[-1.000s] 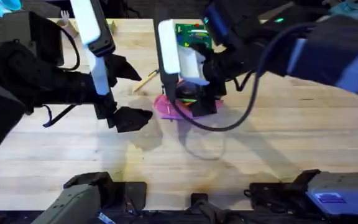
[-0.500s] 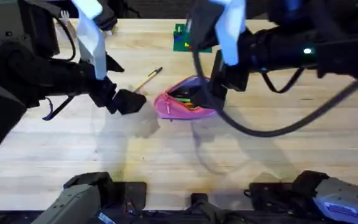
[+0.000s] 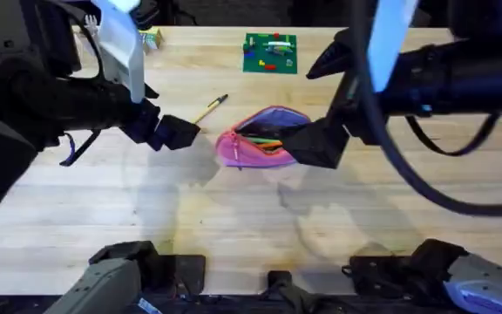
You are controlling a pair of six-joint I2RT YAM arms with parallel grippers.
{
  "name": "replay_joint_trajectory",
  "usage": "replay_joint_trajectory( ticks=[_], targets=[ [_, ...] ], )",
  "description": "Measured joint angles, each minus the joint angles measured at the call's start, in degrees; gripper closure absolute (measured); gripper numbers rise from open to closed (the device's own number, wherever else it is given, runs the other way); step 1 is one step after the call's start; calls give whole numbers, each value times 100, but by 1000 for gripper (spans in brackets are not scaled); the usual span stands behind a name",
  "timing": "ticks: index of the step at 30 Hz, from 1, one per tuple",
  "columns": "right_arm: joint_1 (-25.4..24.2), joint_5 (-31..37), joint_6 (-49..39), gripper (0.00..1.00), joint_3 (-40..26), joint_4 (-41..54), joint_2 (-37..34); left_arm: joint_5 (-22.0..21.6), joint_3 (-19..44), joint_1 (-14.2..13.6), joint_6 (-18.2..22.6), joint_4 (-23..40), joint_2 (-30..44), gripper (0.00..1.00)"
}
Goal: Unzip the bag, pick up the pens from the table one at a time and place them inside, then zip the bag closed.
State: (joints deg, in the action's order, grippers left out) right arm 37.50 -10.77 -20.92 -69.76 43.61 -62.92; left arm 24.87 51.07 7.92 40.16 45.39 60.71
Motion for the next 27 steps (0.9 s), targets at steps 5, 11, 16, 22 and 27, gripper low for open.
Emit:
replay_joint_trajectory(
  ticks=[5, 11, 16, 22, 27],
  targets=[
    [0, -2, 48, 4, 0, 49, 187, -410, 79, -255, -37, 17, 33, 10],
    [0, -2, 94, 4, 0, 85, 221, -705, 662, -502, -348, 22, 613, 9],
    [0, -2, 104, 3, 0, 176, 221, -818, 1182, -636, -525, 24, 1383, 9],
    [0, -2, 108, 3, 0, 188, 221, -917, 1718, -896, -714, 22, 2241, 9],
    [0, -2, 108, 3, 0, 189, 221, -1196, 1855, -1123, -769, 22, 2708, 9]
  ],
)
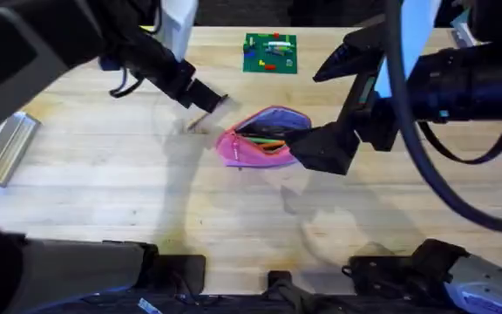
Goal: Unzip the bag, pick up the pens from the table one at a time and place them inside, then zip the bag closed.
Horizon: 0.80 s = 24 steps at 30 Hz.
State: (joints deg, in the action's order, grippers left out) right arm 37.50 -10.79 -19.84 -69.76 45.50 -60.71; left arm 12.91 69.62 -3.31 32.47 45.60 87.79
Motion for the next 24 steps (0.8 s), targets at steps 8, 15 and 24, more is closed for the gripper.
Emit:
replay_joint_trajectory(
  ticks=[8, 15, 24],
  targets=[
    [0, 0, 11, 3, 0, -1, 0, -659, 10, -362, -13, -2, 678, 8],
    [0, 0, 11, 3, 0, -1, 0, -1057, 10, -492, -12, -654, 1424, 8],
    [0, 0, 13, 3, 0, 1, 0, -1017, 14, -492, -13, -742, 1502, 7]
  ],
)
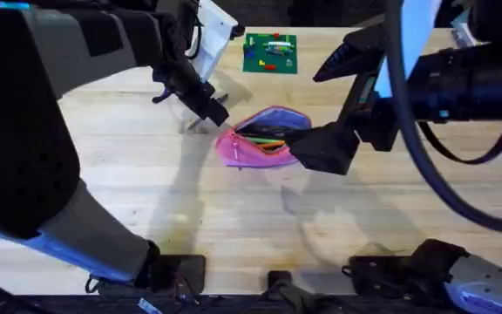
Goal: Unzip the bag, pick up the pens from the table one at a time and place them inside, then zip the bag closed.
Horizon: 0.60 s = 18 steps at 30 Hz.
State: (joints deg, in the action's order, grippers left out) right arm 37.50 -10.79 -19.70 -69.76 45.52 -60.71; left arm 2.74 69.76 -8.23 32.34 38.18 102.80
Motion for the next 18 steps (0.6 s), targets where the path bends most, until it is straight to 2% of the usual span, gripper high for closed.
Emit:
replay_joint_trajectory(
  ticks=[18],
  targets=[
    [0, 0, 0, 3, 0, -1, 0, 131, 195, 11, -9, 133, 363, 7]
  ],
)
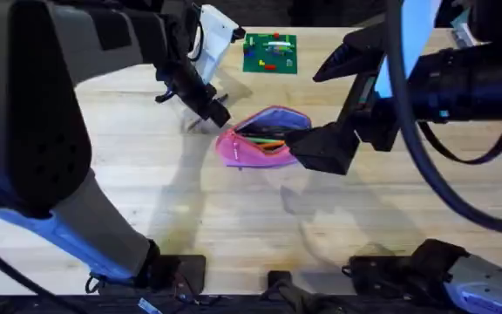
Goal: Unzip the bag, pick up the pens from the table one at a time and place them inside, then zip the bag closed.
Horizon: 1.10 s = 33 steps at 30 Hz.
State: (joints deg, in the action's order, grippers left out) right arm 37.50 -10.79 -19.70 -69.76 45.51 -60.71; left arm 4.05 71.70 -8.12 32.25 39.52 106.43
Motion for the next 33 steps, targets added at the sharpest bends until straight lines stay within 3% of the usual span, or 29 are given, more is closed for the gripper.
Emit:
replay_joint_trajectory(
  ticks=[12, 33],
  targets=[
    [0, 0, 0, 3, 0, 1, 0, 275, 291, 26, -70, 673, 238, 7],
    [0, 0, 0, 3, 0, 1, 0, 267, 293, 26, -53, 708, 238, 7]
  ],
)
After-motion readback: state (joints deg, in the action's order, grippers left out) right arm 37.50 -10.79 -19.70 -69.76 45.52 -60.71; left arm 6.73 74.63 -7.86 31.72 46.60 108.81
